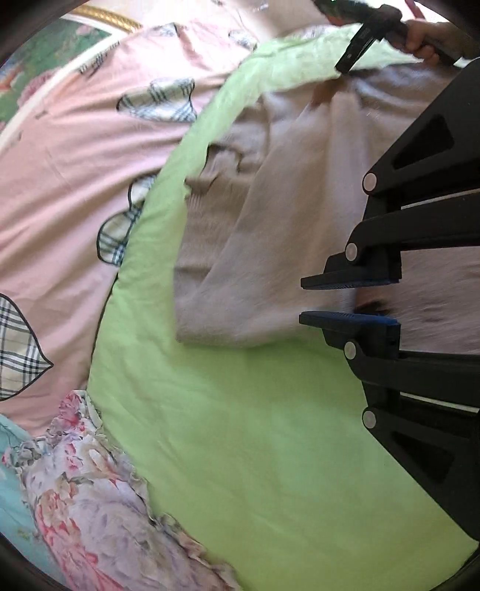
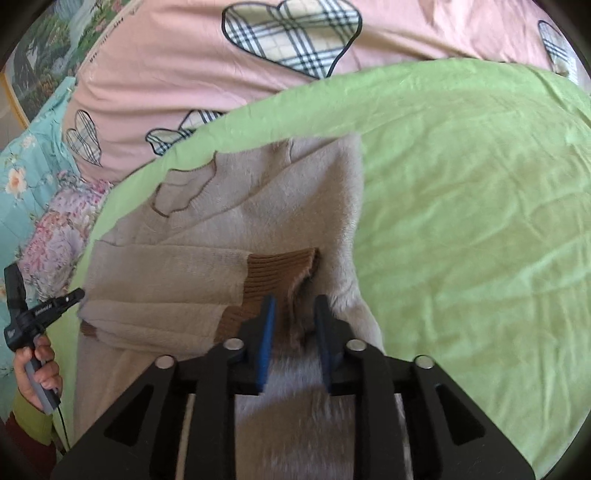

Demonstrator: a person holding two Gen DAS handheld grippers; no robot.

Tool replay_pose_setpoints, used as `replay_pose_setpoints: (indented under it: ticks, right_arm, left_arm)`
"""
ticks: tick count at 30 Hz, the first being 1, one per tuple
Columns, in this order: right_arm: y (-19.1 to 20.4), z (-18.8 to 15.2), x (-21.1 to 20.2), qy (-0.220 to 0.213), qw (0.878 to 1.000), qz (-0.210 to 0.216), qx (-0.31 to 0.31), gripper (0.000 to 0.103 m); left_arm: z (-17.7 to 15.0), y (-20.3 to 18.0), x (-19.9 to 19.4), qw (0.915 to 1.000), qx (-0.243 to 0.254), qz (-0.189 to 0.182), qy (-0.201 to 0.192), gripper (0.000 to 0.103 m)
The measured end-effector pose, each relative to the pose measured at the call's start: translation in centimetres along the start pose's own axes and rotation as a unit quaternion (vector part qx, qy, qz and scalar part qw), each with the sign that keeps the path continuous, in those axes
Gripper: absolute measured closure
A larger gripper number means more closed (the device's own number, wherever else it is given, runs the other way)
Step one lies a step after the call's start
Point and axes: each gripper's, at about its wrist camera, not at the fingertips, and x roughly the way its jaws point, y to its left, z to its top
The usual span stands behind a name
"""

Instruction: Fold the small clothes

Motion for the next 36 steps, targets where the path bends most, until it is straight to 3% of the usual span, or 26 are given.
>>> replay_pose_setpoints:
  ticks: [1,5,7,9,12,24,29,36]
  right_arm:
    - [0.1,-0.3,-0.7,-0.004,1.0,-0.001,-0.004,0.065]
    - [0.8,-1.7,-3.1,-0.008,1.0,0.009,-0.007,0.064]
    - [1.1,-2.4,-4.1,-0.01,1.0,0.013,-0.007,0.064]
    - [1.4,-3.3,-5.2,-0.011,1.0,0.019,-0.009,0.061]
    - [1.8,-4.8,-6.4,-0.006,1.0,0.025,-0.015,0.056]
    - [2.0,-10.9,-10.6,0.003,0.998,0.056,-0.011,0.055]
    - [1.0,-13.2,-12.8,0.007,0.998,0.061,-0.015,0.053]
    - [-1.6,-16.5,-15.5,0.023,0.997,0.07,-0.005,0.051]
  left_arm:
    - [-0.8,-0.2,-1.0,1.0,0.002,0.0,-0.001,0.091]
    - [-4.3,-1.0,-4.0,0.9999,0.011,-0.001,0.003,0.087]
    - [-5.8,-1.2,-5.3,0.9999,0.01,-0.002,0.004,0.076]
    - [-7.6,-1.1,-6.6,0.9999,0.011,-0.003,0.006,0.074]
    - [-10.0,-0.9,-8.2,0.9998,0.017,0.002,0.01,0.074]
    - [-16.6,1.2,-12.5,0.9993,0.004,-0.025,0.027,0.071]
    - [-20.0,1.6,-13.7,0.9983,0.018,-0.029,0.047,0.064]
    - [-24.4,3.1,-14.4,0.9959,0.006,-0.044,0.079,0.062]
